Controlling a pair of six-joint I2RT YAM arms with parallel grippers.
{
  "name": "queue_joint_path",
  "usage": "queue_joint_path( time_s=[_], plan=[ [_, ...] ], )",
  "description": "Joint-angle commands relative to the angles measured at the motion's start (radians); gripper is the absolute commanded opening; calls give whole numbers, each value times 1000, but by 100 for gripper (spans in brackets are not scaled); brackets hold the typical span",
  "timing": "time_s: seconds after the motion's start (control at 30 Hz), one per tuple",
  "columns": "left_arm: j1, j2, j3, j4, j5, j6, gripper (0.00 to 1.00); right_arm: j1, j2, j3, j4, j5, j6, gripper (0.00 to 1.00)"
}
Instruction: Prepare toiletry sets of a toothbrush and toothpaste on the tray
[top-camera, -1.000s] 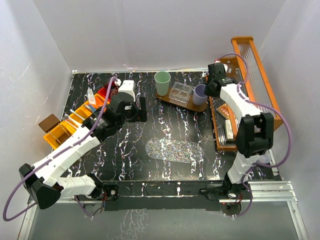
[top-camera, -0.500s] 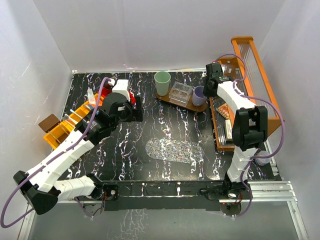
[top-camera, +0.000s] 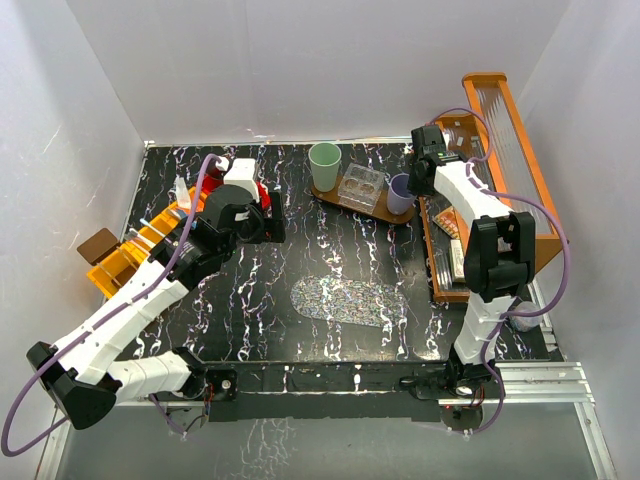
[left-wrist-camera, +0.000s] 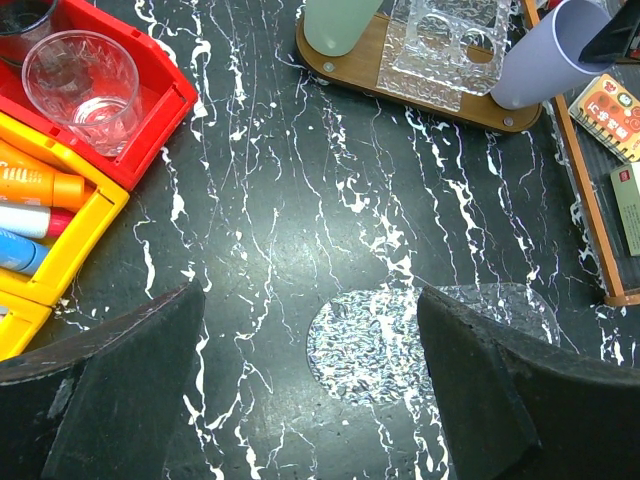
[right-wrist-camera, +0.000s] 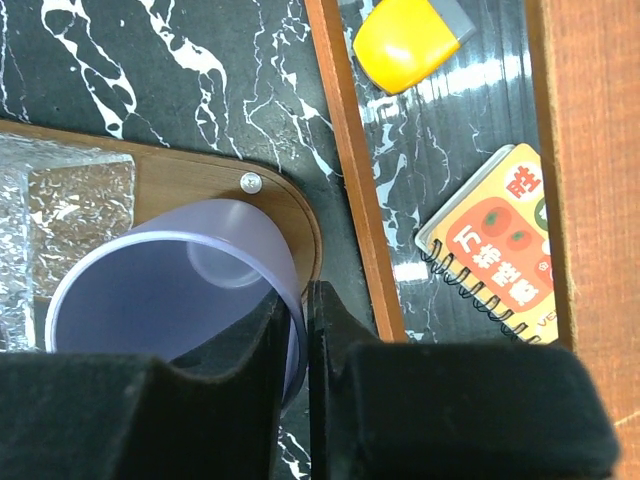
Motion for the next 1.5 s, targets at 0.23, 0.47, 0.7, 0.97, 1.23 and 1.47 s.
queue_joint_path(
  time_s=[0.23, 0.47, 0.7, 0.97, 1.23, 1.47],
  plan=[
    [12, -15, 13, -17, -1, 7, 87, -3, -1, 82, -16, -17, -20, 32],
    [13, -7, 22, -24, -1, 7, 87, -2, -44, 110, -36, -46, -25, 45],
    [19, 8, 10, -48, 0, 6, 87, -1, -311, -44, 60, -273, -36, 69],
    [31, 59, -115, -31, 114, -97, 88, 1, -711, -487, 278, -652, -53, 98],
    [36, 144, -211, 65, 242, -243, 88, 0, -897, -674, 325, -847, -27, 98],
    [61, 200, -169, 9, 245, -272, 88, 33, -1009, -735, 330, -837, -29, 98]
  ],
)
